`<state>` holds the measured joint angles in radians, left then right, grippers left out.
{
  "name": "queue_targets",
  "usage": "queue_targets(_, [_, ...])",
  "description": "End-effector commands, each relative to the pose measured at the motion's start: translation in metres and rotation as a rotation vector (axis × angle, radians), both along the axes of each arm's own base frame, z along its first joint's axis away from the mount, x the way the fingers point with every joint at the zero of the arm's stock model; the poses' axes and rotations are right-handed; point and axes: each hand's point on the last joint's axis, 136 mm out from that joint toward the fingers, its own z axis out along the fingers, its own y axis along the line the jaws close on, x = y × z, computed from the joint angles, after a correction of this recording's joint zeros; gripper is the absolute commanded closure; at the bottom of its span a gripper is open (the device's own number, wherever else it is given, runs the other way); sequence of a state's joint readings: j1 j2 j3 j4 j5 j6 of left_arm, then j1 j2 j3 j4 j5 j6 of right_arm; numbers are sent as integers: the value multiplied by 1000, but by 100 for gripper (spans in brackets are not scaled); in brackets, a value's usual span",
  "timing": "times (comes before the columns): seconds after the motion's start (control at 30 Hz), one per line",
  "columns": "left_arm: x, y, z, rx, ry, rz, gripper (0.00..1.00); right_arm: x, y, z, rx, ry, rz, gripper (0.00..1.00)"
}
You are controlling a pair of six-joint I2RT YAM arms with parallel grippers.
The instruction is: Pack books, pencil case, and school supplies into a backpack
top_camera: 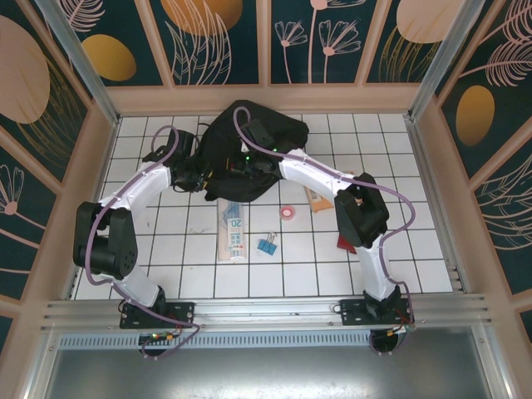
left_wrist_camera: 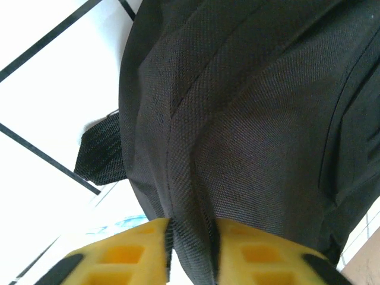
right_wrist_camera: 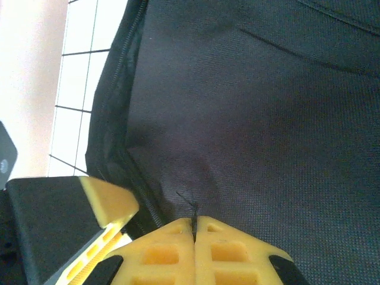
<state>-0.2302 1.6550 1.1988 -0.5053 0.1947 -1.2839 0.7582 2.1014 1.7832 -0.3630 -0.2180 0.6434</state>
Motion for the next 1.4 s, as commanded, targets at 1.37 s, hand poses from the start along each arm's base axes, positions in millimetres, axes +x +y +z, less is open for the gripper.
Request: queue_targets(1.37, [3, 49, 14, 132, -62, -4, 100, 27, -164, 12, -232, -149, -230, 100])
